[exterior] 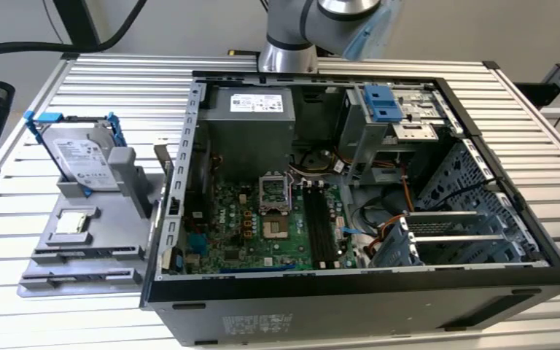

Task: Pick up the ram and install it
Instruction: 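Pick up the ram and move it above insertion slot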

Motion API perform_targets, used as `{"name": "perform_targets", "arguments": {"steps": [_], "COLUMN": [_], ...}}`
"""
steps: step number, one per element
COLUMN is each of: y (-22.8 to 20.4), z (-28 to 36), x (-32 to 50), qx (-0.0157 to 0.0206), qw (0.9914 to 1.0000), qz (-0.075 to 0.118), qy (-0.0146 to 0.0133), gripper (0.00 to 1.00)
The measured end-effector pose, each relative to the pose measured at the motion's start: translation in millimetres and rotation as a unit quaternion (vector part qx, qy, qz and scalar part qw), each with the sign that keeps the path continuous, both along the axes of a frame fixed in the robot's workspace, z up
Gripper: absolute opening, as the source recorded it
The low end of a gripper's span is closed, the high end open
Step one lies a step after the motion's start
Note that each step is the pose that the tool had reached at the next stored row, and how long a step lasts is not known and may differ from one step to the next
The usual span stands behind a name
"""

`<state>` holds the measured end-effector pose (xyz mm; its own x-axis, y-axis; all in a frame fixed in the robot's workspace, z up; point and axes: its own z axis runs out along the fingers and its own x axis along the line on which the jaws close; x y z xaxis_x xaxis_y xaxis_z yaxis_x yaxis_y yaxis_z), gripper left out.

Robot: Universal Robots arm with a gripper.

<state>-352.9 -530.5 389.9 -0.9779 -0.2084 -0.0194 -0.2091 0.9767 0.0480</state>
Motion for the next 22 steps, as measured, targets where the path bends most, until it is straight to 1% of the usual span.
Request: {"name": "perform_targets", "arguments": {"steps": [2, 5, 11, 14, 17, 21, 22], "y": [0.0, 0.0, 0.0, 0.0, 0.0, 0.0, 0.0], "z": [0.1, 0.2, 0.8, 1.0, 1.2, 1.5, 1.5], "x": [-0.3, -0.8, -2.2, -2.7, -3.3, -4.2, -4.3], "qx": [0.0000, -0.0001, -0.0001, -0.0001, -0.0001, -0.0001, -0.0001], "qw": [0.99991, 0.99947, 0.99786, 0.99666, 0.99517, 0.99278, 0.99205], "qz": [0.013, 0.032, 0.065, 0.082, 0.098, 0.120, 0.126], "qy": [-0.0002, -0.0006, -0.0026, -0.0036, -0.0043, -0.0049, -0.0050], "gripper": [0.00, 0.00, 0.00, 0.00, 0.00, 0.00, 0.00]}}
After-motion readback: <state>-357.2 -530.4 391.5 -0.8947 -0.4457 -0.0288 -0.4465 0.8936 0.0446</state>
